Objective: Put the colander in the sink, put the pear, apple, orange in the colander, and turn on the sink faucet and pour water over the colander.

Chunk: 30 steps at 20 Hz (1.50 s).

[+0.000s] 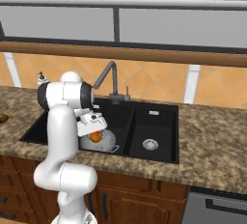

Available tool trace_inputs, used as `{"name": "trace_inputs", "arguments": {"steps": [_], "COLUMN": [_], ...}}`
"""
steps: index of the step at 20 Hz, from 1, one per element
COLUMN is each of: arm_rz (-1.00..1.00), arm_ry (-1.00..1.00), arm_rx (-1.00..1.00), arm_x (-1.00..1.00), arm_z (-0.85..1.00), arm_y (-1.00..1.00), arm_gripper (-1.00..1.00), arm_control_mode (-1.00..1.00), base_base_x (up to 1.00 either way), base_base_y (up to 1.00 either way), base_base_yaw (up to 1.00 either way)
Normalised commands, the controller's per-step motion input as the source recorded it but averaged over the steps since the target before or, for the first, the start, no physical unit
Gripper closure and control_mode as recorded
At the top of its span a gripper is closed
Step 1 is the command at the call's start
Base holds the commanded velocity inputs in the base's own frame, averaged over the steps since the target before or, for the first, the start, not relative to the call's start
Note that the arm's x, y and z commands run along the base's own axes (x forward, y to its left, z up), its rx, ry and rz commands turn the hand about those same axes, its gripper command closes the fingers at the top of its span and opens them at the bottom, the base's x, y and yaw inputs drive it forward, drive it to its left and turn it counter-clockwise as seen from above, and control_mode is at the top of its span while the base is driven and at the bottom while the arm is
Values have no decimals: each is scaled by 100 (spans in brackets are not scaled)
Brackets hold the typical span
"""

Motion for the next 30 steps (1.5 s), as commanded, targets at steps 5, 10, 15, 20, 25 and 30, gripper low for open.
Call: {"name": "trace_inputs", "arguments": {"steps": [5,10,15,20,25,30], "arm_rz": [0,0,0,0,0,0], "arm_ry": [0,0,0,0,0,-10], "arm_rx": [0,2,7,13,16,13], "arm_x": [0,2,4,1,-30,-60], "arm_z": [-20,-17,-1,9,67,60], "arm_y": [-5,-9,-1,0,9,27], "arm_gripper": [-100,-100,-100,-100,-100,-100], "arm_control_mode": [-100,-100,-100,-100,-100,-100], "base_base_x": [0,0,0,0,0,0], "base_base_y": [0,0,0,0,0,0], "base_base_yaw": [0,0,0,0,0,0]}}
